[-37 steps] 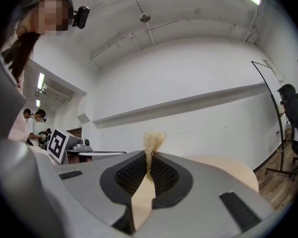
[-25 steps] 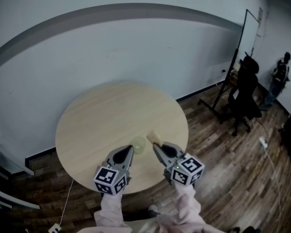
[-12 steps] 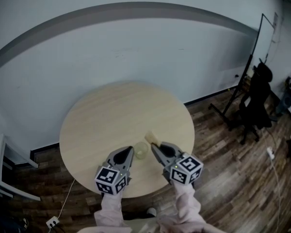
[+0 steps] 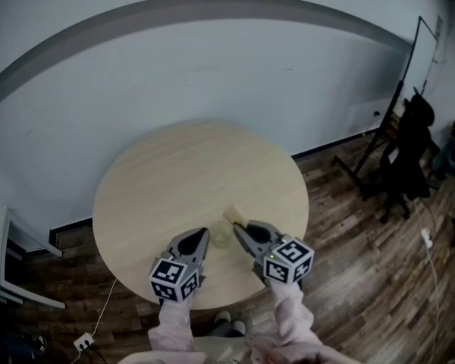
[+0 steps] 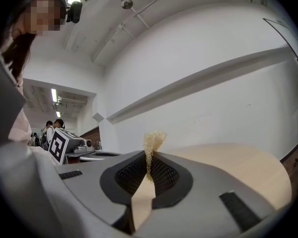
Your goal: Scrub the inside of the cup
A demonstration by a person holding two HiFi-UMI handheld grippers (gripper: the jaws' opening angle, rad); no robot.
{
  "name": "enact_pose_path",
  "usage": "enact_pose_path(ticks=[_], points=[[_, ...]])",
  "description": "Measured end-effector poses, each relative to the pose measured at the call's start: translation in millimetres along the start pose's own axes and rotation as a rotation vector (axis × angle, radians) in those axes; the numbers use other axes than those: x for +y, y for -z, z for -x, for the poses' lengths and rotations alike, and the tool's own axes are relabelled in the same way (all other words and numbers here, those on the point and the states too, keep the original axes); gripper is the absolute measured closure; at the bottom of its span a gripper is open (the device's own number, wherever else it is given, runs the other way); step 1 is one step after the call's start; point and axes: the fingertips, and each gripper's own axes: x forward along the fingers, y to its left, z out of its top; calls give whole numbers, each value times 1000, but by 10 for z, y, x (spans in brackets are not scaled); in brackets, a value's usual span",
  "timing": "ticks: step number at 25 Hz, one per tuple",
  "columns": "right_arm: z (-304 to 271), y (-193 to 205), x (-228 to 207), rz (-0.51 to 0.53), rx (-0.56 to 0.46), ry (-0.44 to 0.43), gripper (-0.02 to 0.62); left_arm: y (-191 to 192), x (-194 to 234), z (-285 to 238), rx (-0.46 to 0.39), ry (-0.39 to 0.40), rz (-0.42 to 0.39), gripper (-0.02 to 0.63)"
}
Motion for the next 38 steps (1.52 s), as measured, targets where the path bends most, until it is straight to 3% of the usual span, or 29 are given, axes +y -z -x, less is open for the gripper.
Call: enact_pose_path(ticks=[13, 21, 26, 38], points=[[-336, 237, -212, -26, 76, 12, 568, 419, 316, -143, 65, -1, 8, 603], [-558, 359, -392, -10, 148, 25, 568, 731, 325, -247, 115, 78, 19, 601], [-676, 478, -382, 69, 228, 11, 568, 989, 316, -263, 170, 108, 15, 599], [-697, 614, -492, 189, 371, -71, 568, 1369, 204, -370, 257, 127, 49, 444]])
